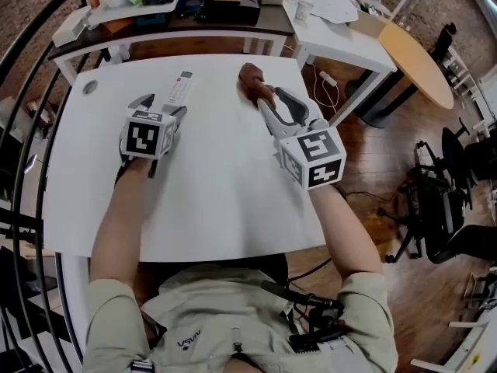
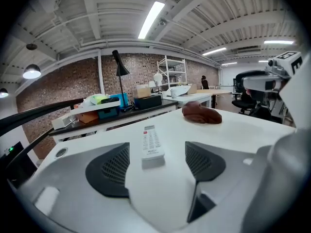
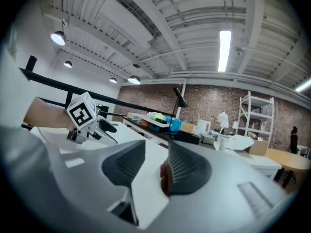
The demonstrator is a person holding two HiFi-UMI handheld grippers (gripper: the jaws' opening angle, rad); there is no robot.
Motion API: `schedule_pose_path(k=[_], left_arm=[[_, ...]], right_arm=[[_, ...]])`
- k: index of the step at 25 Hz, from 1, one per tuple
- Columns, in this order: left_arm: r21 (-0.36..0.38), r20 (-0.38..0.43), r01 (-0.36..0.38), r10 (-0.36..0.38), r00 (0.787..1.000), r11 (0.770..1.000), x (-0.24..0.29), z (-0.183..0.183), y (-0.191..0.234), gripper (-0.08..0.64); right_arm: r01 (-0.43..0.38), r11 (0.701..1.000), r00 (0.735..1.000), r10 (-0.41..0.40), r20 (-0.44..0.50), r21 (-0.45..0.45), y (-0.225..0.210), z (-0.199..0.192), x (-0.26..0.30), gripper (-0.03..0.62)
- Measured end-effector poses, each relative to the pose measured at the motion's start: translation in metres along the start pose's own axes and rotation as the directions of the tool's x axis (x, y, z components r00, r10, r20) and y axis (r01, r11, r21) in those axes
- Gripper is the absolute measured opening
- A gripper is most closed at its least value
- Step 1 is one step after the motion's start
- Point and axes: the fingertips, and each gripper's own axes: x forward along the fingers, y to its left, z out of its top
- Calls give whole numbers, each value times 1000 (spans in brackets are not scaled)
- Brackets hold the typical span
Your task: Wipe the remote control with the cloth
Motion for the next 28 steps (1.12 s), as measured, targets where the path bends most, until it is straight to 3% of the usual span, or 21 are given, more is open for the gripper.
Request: schedule_pose_path(k=[9, 18, 28], left_arm=[[-65, -102, -1, -6, 995, 998, 31, -6, 14, 373], [-87, -164, -12, -2, 987, 996, 57, -15, 28, 374], [-114, -254, 95, -122, 959, 989, 69, -15, 26, 376]], right_arm=[[5, 998, 996, 1, -90, 60, -31, -19, 31, 170], [-12, 996, 994, 22, -108, 89, -36, -26, 45, 170], [-29, 994, 983, 47, -176, 105, -43, -47, 68, 179]])
